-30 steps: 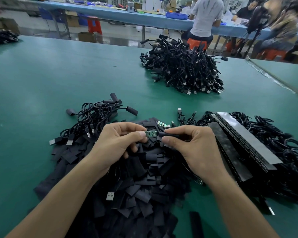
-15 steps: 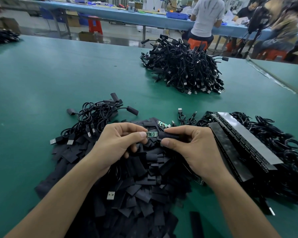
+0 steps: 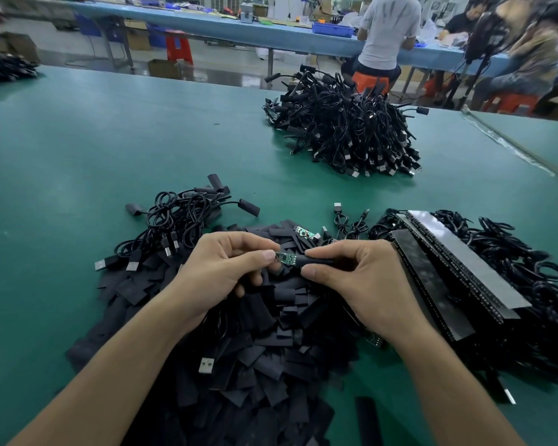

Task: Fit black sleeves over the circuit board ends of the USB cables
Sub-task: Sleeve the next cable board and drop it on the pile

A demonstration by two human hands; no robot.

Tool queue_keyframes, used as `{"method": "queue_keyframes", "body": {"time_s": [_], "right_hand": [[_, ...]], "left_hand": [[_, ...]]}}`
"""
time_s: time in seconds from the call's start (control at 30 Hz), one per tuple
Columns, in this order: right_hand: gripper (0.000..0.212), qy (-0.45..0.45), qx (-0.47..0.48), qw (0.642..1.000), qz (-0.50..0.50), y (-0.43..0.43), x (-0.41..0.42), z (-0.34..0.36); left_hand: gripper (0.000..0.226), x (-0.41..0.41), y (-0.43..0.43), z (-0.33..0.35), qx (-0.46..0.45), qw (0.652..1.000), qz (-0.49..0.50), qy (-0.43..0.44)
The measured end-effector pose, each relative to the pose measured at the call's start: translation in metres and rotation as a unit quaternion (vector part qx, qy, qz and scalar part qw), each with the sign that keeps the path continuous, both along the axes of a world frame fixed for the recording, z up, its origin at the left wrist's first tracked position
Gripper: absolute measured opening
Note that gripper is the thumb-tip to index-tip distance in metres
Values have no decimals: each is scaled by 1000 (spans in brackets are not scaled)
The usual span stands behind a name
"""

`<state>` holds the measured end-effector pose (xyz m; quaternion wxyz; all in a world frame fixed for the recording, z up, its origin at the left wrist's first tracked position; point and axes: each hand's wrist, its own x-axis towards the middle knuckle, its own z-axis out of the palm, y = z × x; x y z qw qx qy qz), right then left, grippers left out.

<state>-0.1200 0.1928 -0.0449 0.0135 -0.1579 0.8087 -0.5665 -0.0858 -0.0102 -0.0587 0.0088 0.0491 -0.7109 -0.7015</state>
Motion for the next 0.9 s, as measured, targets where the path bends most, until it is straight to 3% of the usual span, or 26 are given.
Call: {"method": "queue_keyframes", "body": {"time_s": [0.27,0.53,0.9], "right_hand": [[23,38,9,999,14,-6,5,-2],[22,114,44,992,-8,-11,8,-6],[23,179,83,980,3,-13,7,-12]], "left_hand": [[19,3,3,4,-7,999,-43,1],[9,2,3,2,10,1000,-18,-5],[16,1,-1,0,35,999,-22,1]]}}
